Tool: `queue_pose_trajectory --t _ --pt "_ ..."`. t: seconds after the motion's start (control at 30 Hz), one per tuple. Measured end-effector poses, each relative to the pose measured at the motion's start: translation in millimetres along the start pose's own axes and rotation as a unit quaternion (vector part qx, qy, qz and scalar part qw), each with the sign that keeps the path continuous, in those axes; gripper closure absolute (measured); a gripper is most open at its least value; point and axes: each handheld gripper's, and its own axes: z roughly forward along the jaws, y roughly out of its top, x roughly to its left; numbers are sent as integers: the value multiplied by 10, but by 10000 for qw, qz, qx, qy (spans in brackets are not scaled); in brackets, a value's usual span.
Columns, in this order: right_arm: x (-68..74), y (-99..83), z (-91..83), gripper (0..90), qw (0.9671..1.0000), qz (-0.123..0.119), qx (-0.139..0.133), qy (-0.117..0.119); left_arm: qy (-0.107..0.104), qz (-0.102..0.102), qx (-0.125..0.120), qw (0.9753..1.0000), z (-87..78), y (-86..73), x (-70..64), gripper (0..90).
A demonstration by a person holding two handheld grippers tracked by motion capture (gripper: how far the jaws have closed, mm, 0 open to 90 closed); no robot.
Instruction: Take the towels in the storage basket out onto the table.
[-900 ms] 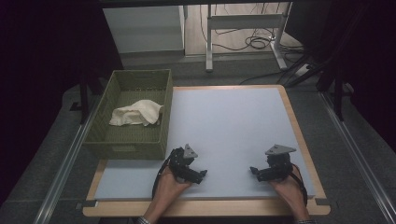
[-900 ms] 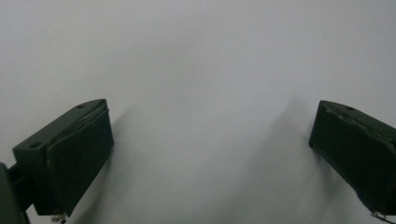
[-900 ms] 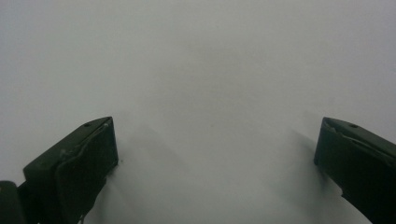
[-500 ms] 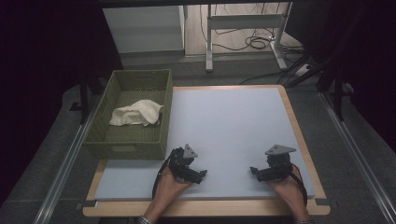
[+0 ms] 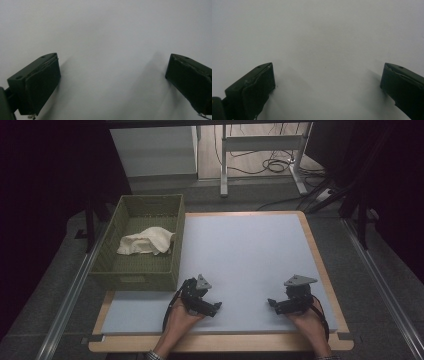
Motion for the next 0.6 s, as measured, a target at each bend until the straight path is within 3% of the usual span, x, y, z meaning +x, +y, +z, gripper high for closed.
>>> queue_pose_trajectory --t 0.3,0.6 --pt "0 0 0 0 10000 1 -2 2 -41 80 76 9999 -23 40 -27 20" --pt "-1 -1 -1 0 10000 2 -3 4 -122 209 -3 9997 -60 188 -76 19"
